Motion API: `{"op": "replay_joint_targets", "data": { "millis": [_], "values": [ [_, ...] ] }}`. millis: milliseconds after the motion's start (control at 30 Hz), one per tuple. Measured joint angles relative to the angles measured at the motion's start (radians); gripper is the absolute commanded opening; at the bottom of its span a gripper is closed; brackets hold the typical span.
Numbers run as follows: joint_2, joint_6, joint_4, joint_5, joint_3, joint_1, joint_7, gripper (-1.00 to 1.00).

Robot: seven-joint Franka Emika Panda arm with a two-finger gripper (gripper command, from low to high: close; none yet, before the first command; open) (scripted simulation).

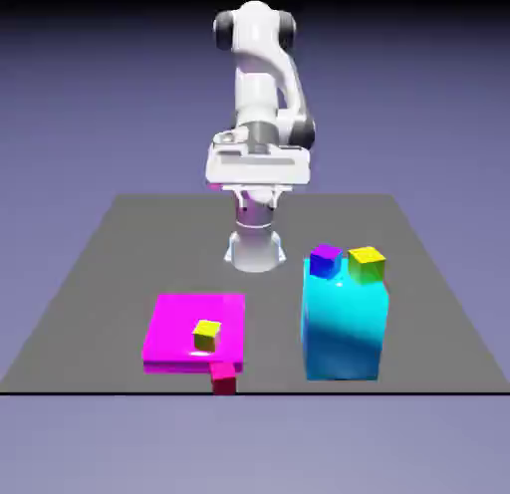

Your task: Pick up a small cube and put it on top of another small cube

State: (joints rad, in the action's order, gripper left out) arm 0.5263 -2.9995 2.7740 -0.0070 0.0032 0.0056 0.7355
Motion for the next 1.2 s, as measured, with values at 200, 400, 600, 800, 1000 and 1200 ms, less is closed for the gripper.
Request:
{"op": "replay_joint_targets", "data": {
  "millis": [200,400,600,800,1000,1200],
  "values": [
    [-0.217,0.186,-0.179,-0.035,0.016,-0.032,-0.028,0.00],
    [-0.435,0.373,-0.358,-0.070,0.031,-0.064,-0.055,0.00],
    [-0.652,0.559,-0.537,-0.104,0.047,-0.096,-0.083,0.00],
    [-0.870,0.745,-0.716,-0.139,0.063,-0.127,-0.111,0.00],
    [-1.087,0.932,-0.896,-0.174,0.078,-0.159,-0.138,0.00],
    [-1.153,0.888,-0.891,-0.072,-0.065,-0.028,-0.209,0.00]
  ]
}}
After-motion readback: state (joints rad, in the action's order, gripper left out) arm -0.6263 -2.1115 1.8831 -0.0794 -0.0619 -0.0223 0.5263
